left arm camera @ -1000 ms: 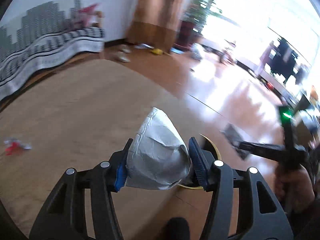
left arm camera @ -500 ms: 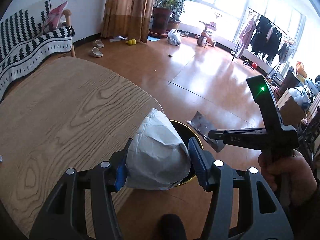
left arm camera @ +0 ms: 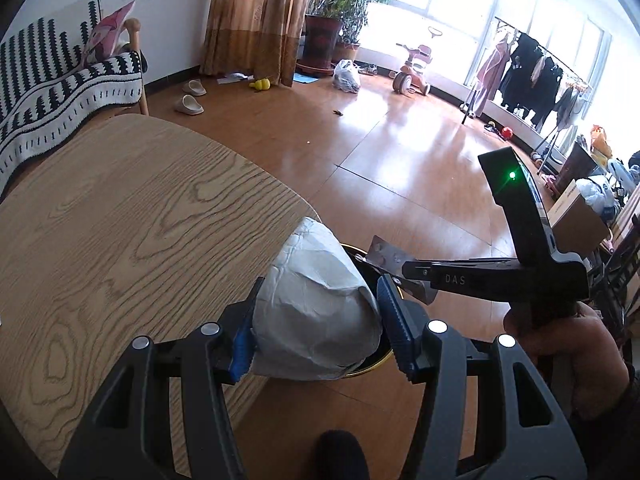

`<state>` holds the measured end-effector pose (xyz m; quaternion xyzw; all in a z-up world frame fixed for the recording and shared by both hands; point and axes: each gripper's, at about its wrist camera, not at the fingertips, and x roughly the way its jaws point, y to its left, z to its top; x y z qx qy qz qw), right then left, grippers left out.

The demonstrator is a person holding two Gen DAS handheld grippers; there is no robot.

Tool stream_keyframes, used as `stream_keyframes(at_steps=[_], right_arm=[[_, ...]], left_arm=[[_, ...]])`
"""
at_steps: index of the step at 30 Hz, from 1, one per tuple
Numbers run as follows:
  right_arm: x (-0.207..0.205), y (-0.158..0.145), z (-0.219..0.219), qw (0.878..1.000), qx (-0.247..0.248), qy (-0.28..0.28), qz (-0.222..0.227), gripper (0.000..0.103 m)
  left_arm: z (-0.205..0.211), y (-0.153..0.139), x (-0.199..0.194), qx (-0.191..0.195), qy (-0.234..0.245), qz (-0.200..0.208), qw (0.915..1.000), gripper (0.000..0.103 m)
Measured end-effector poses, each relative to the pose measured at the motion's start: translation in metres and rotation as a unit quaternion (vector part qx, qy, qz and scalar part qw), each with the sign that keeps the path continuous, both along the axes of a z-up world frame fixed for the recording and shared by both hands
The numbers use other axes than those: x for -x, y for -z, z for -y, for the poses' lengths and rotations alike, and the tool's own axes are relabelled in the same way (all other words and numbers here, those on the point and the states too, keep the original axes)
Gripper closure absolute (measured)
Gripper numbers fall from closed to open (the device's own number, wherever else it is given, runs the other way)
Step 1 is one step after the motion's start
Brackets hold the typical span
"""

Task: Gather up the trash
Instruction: 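Carry both items over the bin and open both tools to drop them, then move both open tools back over the table toward the red ribbon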

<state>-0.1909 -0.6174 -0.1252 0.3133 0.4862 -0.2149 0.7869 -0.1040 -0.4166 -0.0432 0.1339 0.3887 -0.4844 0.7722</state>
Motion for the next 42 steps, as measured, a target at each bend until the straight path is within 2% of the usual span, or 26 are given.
stream_keyframes(at_steps=[2,4,5,6,7,8,25,26,28,29,34,36,42], right_arm=[[-0.001,-0.002,0.0,1.0,0.004,0.003,0.002,0.098],[-0.001,-0.003,0.003,1.0,-0.002,0.01,0.003,0.093],[0.0,-0.003,0.004,1.0,-0.003,0.015,0.006,0.078],[0.001,-0.005,0.005,1.0,0.0,0.019,0.008,0.045],[0.003,-0.007,0.006,1.0,0.008,0.025,0.012,0.031],[0.005,-0.011,0.007,0.999,0.016,0.03,0.019,0.024],[0.055,-0.041,0.033,0.99,0.024,0.126,0.059,0.019],[0.057,-0.043,0.033,0.989,0.024,0.129,0.061,0.018],[0.06,-0.046,0.033,0.988,0.022,0.135,0.069,0.017],[0.061,-0.047,0.032,0.988,0.022,0.135,0.07,0.017],[0.058,-0.054,0.027,0.989,0.018,0.125,0.078,0.017],[0.052,-0.057,0.023,0.99,0.019,0.115,0.08,0.017],[0.009,-0.068,-0.015,0.995,0.023,0.046,0.086,0.017]], left_arm=[[0.002,0.001,-0.001,-0.001,0.0,-0.001,1.0,0.049],[0.003,0.002,-0.002,-0.001,0.0,-0.003,1.0,0.049],[0.004,0.002,-0.002,-0.002,0.001,-0.003,1.0,0.049],[0.006,0.003,0.0,-0.002,0.002,-0.003,1.0,0.049],[0.006,0.003,0.0,-0.002,0.003,-0.004,1.0,0.049],[0.008,0.003,0.001,-0.002,0.005,-0.004,1.0,0.049],[0.056,0.018,0.016,0.006,0.053,-0.034,0.998,0.045],[0.059,0.019,0.015,0.01,0.051,-0.035,0.998,0.043],[0.062,0.018,0.011,0.014,0.041,-0.038,0.9984,0.025],[0.063,0.018,0.011,0.016,0.033,-0.036,0.9987,0.02],[0.053,0.011,0.003,0.028,0.015,-0.039,0.9987,0.019],[0.043,0.006,-0.003,0.034,0.005,-0.039,0.9987,0.015],[-0.011,-0.009,-0.036,0.028,-0.052,-0.008,0.9982,0.012]])
